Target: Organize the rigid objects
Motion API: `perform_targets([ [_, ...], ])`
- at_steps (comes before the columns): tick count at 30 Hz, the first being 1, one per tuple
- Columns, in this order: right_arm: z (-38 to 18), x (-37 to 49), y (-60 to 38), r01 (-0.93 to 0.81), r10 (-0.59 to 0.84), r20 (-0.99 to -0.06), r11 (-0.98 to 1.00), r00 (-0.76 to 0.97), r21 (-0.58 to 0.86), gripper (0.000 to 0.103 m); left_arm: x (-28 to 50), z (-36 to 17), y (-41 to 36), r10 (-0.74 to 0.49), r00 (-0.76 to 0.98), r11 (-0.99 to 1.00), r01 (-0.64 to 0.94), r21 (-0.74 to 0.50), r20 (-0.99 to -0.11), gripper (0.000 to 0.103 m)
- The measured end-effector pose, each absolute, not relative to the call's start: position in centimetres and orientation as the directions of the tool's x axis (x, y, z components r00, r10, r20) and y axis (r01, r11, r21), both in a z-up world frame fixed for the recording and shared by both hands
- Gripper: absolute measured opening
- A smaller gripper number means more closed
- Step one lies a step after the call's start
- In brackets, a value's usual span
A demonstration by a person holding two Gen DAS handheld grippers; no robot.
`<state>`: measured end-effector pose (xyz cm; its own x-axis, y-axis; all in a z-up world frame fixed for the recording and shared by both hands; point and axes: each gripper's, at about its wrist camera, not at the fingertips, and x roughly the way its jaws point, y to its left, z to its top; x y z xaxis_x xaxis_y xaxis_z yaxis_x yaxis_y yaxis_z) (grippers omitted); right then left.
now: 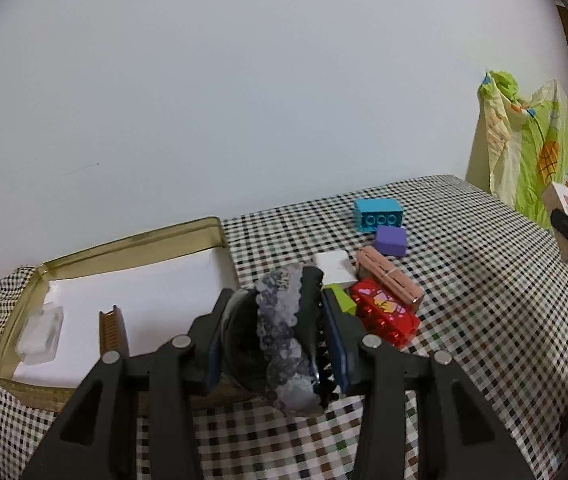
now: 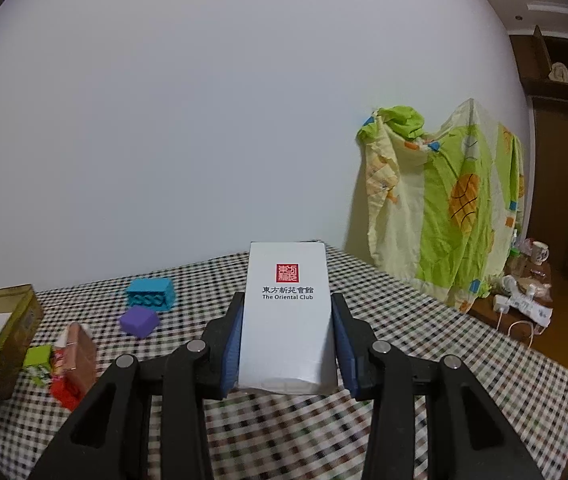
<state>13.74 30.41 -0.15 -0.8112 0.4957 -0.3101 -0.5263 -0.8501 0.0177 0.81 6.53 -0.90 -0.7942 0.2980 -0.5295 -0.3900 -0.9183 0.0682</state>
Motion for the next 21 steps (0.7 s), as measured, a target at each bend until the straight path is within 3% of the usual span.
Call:
perform_targets([
  [21,0.6,10.2,13.8,-0.205,0.181,-0.295,-0.977,-0.938,0.054,0.044,-0.6,0.1,-1.3,0.223,-0.832,-0.960,-0.278,0.033,-0.508,0.042],
])
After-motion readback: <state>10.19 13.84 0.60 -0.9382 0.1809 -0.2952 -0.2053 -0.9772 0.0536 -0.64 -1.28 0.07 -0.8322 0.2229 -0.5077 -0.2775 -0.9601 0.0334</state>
